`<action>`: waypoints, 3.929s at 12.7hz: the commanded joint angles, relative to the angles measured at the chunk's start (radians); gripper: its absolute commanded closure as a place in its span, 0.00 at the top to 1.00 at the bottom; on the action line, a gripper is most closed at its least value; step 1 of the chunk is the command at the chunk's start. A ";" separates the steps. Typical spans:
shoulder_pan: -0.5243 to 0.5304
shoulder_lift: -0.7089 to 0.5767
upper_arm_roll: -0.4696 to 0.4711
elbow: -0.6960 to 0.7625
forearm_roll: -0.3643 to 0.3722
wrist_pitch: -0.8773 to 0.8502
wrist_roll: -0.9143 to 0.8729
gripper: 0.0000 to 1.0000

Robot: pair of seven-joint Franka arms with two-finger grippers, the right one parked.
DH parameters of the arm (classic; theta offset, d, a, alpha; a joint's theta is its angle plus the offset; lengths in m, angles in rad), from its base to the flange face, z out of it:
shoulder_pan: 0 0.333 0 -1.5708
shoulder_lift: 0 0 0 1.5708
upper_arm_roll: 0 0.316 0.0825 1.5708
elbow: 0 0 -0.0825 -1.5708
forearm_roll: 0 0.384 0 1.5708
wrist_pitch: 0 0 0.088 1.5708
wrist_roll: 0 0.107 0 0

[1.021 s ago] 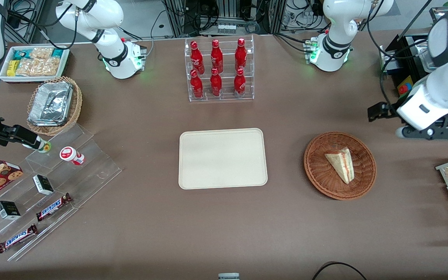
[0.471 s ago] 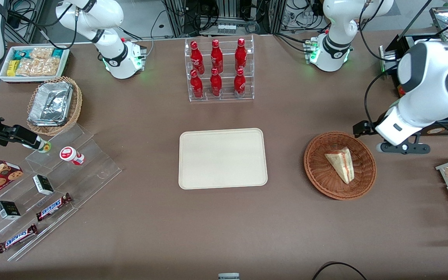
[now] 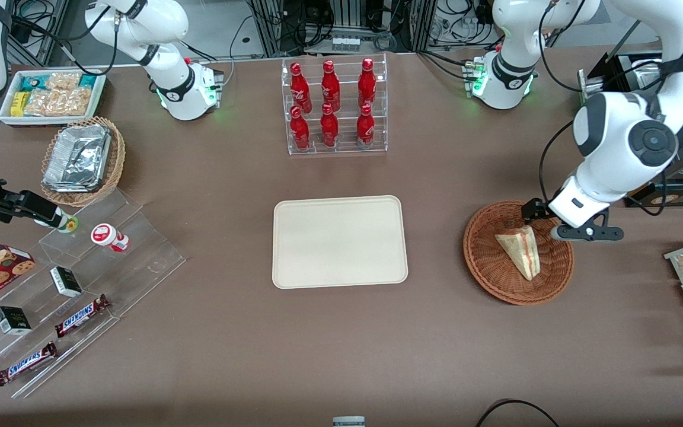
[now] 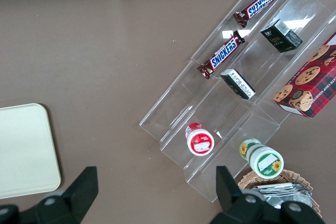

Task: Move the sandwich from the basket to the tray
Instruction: 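Move the open left gripper down over the sandwich in the wicker basket, then close the left gripper on the wrapped sandwich, then lift the sandwich and carry it with the left gripper over the tray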

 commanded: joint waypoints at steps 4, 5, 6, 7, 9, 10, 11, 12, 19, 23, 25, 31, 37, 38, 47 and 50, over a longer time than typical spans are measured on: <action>0.010 0.028 -0.005 -0.016 -0.017 0.042 -0.243 1.00; 0.010 0.038 -0.005 -0.015 -0.017 0.059 -0.319 1.00; 0.010 0.046 -0.005 -0.015 -0.017 0.080 -0.384 1.00; 0.010 0.057 -0.007 -0.012 -0.018 0.090 -0.457 1.00; 0.007 0.066 -0.007 -0.015 -0.017 0.132 -0.571 1.00; 0.007 0.075 -0.007 -0.015 -0.017 0.136 -0.594 1.00; 0.007 0.086 -0.007 -0.013 -0.017 0.137 -0.611 1.00; 0.003 0.094 -0.007 -0.013 -0.017 0.137 -0.612 1.00; -0.001 0.184 -0.007 -0.012 -0.017 0.188 -0.613 1.00; -0.001 0.221 -0.007 -0.012 -0.017 0.228 -0.616 0.95; -0.001 0.221 -0.007 -0.012 -0.017 0.226 -0.616 0.27; -0.001 0.201 -0.010 0.032 -0.015 0.121 -0.612 0.00; -0.011 0.192 -0.067 0.247 -0.015 -0.180 -0.601 0.00; -0.011 0.192 -0.091 0.267 -0.014 -0.203 -0.596 0.00; -0.187 0.320 -0.225 0.422 0.009 -0.225 -0.633 0.00; -0.298 0.403 -0.226 0.511 0.076 -0.219 -0.738 0.00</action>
